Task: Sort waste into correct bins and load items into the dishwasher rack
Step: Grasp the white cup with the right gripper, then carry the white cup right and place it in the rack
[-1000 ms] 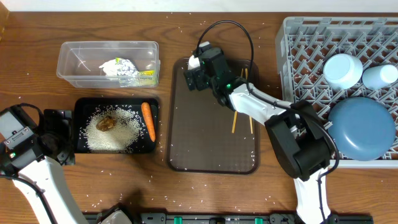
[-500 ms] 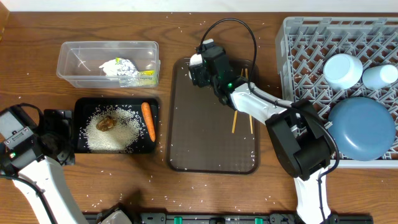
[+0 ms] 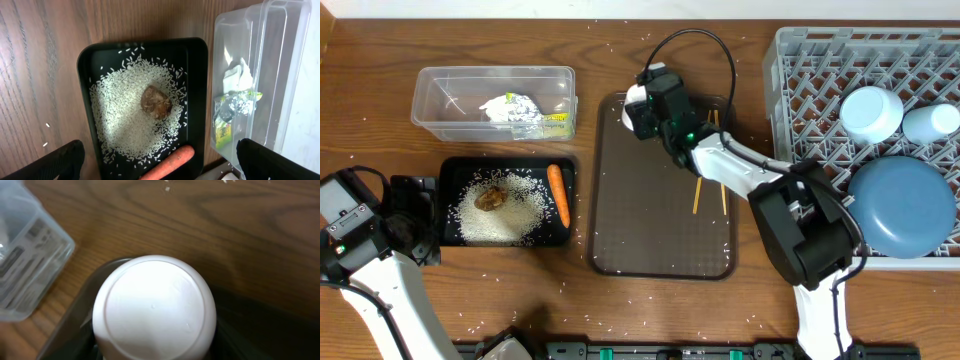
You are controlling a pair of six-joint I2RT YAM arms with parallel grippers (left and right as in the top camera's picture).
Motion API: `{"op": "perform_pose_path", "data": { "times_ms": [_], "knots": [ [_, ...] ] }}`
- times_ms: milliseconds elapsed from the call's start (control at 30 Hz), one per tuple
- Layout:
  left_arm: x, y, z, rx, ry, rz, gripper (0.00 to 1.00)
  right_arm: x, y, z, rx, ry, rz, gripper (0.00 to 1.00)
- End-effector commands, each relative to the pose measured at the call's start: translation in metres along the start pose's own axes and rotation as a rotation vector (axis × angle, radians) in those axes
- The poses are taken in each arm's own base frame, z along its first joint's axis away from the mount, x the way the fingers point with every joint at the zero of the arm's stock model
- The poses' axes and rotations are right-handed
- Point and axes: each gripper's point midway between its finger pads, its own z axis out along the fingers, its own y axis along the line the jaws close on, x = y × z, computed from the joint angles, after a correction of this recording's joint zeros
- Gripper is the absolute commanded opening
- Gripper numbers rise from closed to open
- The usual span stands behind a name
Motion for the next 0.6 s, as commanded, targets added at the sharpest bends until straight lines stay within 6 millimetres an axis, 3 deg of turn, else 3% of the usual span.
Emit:
{"op": "perform_pose_path", "data": {
  "times_ms": [0, 167, 300, 433, 567],
  "knots": [
    [-0.002, 0.001, -0.001, -0.006, -0.009, 0.014, 0.98, -0.053, -0.014, -0.037, -0.003, -0.099, 0.043, 0.42],
    [-0.002, 0.001, -0.001, -0.006, -0.009, 0.013, 0.98, -0.092, -0.046, -0.08, 0.046, -0.158, 0.077, 0.41],
    [-0.002, 0.001, -0.001, -0.006, -0.009, 0.013, 0.98, -0.126, -0.091, -0.128, 0.117, -0.226, 0.125, 0.41],
    [-0.002, 0.001, -0.001, -0.006, -0.009, 0.014, 0.98, -0.152, -0.161, -0.189, 0.243, -0.3, 0.167, 0.41],
    [-0.002, 0.001, -0.001, -0.006, -0.009, 0.013, 0.98, -0.16, -0.238, -0.251, 0.398, -0.353, 0.21, 0.41]
  ]
}}
